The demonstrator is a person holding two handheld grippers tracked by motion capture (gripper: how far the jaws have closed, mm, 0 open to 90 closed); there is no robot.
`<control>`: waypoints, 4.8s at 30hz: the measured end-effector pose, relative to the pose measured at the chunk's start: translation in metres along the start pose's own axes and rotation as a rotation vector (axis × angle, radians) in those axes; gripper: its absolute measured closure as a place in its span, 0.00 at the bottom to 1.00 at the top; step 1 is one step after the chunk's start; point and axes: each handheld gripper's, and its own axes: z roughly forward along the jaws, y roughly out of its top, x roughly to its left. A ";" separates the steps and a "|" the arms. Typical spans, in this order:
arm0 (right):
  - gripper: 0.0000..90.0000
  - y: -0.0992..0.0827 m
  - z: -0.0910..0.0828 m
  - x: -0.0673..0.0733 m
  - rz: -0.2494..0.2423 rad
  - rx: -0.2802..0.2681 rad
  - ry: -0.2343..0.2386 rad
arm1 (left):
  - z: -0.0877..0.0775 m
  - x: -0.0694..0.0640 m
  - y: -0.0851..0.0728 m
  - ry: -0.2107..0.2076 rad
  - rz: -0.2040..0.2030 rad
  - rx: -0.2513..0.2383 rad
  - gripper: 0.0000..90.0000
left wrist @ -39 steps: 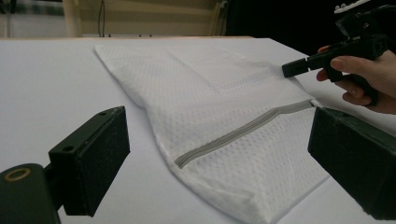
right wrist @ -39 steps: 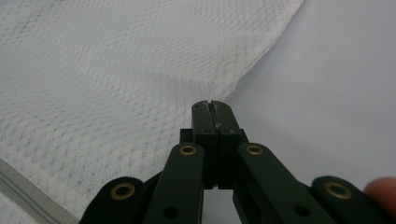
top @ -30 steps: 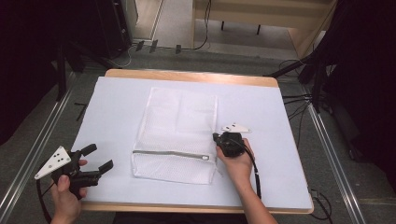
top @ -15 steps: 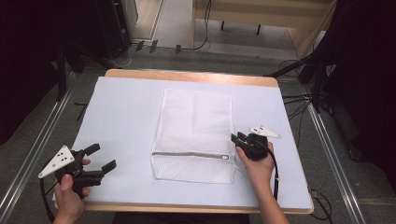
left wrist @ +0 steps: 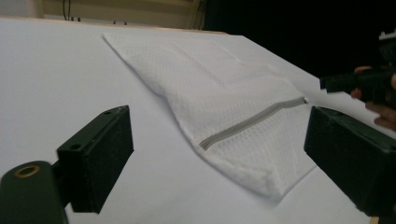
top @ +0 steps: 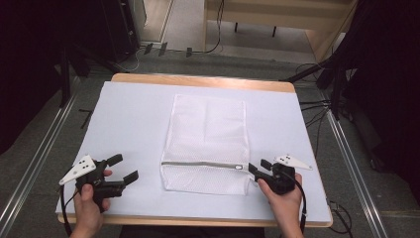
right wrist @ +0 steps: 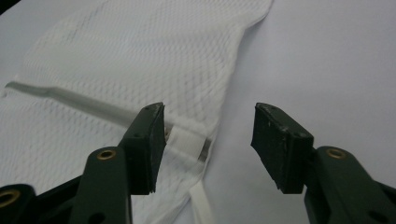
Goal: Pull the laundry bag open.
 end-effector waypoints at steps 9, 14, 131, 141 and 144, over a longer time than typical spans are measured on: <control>0.41 -0.017 0.007 0.007 -0.057 0.072 0.026 | 0.051 -0.044 0.011 -0.051 0.082 0.094 0.42; 0.41 -0.016 0.010 0.009 -0.095 0.065 0.010 | 0.086 -0.068 0.013 -0.109 0.071 0.191 0.55; 0.97 -0.003 0.017 0.038 -0.333 0.040 -0.052 | 0.104 -0.034 0.001 -0.105 -0.032 0.374 0.98; 0.97 -0.002 0.015 0.033 -0.316 0.033 -0.060 | 0.070 -0.009 0.001 -0.075 -0.041 0.346 0.98; 0.97 -0.002 0.015 0.033 -0.316 0.035 -0.059 | 0.064 -0.006 -0.001 -0.078 -0.042 0.349 0.98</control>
